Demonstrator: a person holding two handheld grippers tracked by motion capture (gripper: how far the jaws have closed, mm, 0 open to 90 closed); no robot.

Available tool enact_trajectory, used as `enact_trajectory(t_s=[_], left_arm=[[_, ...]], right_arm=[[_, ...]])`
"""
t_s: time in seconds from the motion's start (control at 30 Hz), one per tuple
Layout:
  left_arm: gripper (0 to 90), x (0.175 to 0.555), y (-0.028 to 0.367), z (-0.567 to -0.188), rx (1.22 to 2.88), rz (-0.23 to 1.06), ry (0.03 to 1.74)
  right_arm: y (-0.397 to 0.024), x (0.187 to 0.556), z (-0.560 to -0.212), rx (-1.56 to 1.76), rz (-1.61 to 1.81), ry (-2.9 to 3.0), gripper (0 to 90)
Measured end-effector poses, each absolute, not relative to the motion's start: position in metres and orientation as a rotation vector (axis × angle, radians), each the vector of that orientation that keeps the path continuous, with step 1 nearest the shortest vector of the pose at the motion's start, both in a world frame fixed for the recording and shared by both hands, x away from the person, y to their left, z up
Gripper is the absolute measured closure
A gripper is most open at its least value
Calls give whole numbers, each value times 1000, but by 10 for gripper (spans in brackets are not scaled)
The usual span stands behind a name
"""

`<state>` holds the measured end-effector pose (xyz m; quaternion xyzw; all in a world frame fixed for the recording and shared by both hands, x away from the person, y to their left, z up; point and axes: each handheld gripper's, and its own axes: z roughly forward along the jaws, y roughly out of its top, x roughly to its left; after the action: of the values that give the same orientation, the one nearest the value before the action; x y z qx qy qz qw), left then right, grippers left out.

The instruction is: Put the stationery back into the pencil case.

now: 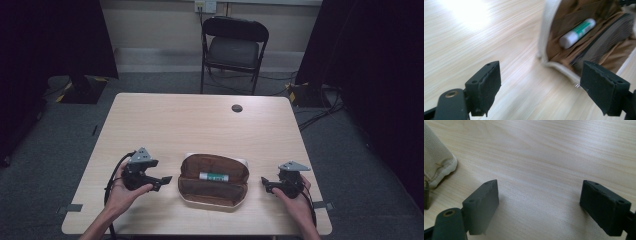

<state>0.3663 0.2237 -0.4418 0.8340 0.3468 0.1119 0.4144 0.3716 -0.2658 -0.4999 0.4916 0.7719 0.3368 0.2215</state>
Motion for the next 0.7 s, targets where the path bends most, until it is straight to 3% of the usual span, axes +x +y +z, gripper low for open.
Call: enact_trajectory(t_s=[0.5,0.7], left_arm=[[166,373,290,-477,2086,356,1190],[165,375,291,-484,2130,369,1240]], right_arm=[[-266,372,-500,1358,931,2133,145],[-266,372,-500,1358,931,2133,145]])
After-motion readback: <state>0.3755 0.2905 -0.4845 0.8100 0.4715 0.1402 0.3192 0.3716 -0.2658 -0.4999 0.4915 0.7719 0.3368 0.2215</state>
